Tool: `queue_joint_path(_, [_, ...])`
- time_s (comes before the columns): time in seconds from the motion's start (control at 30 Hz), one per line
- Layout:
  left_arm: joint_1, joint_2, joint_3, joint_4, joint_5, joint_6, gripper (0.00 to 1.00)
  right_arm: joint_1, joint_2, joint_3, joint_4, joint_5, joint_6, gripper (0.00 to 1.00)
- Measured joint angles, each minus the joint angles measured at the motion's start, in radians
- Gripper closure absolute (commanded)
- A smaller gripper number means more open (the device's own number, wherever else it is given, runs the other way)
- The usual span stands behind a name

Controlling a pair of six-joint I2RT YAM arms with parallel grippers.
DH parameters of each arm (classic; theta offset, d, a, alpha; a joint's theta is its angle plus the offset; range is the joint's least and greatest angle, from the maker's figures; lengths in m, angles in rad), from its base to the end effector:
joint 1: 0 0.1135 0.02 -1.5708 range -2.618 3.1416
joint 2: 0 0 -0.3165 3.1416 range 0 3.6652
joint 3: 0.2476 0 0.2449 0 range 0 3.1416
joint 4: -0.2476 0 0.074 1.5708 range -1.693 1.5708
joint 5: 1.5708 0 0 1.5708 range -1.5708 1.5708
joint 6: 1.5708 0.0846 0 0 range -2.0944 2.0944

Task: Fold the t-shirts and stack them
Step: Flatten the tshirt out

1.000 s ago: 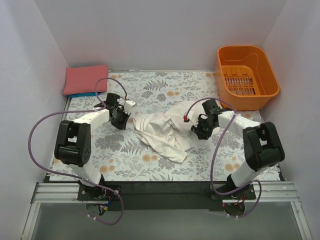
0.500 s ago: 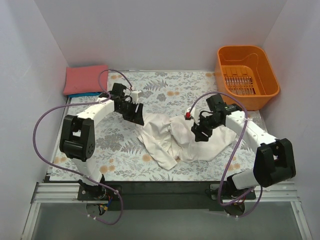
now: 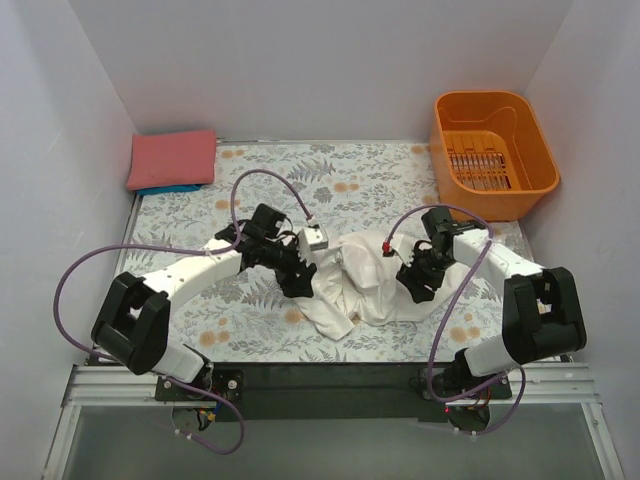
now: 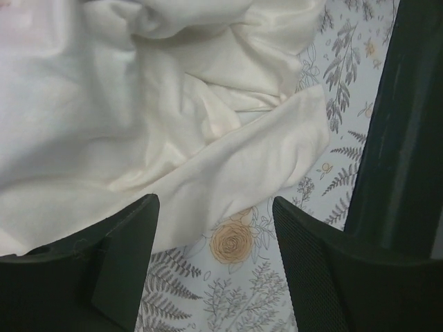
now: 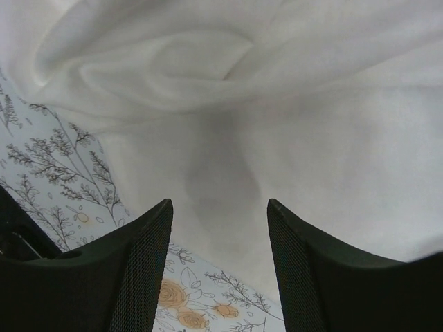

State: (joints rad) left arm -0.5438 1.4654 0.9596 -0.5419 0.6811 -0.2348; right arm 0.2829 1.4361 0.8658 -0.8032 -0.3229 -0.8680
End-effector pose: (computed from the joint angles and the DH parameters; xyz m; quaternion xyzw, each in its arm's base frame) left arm 0.2234 -0.1973 0.2447 0.2255 0.8864 -0.3910 0.1030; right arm 0.2230 0.0928 0.1982 -0.5478 0.8154 0.1251 0.1392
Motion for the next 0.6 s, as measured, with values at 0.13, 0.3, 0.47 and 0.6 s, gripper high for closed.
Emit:
queue_joint_path(0.13, [-0.109,0.005,-0.064,0.083,-0.011,0.120,0.33,-0.025,0.071,0.000,0.036,0.043,0.026,0.37])
queue_joint_path(0.3, [-0.200,0.063,-0.084,0.173,-0.031,0.222,0.33,-0.035,0.107,0.010,0.051,0.065,0.049,0.37])
queue_joint_path(0.47, [-0.245,0.100,-0.086,0.237,-0.047,0.268,0.35,-0.056,0.106,0.013,0.040,0.064,0.034,0.34])
queue_joint_path(0.6, [-0.289,0.103,-0.103,0.277,-0.044,0.308,0.36,-0.111,0.105,0.039,0.011,0.060,0.018,0.34])
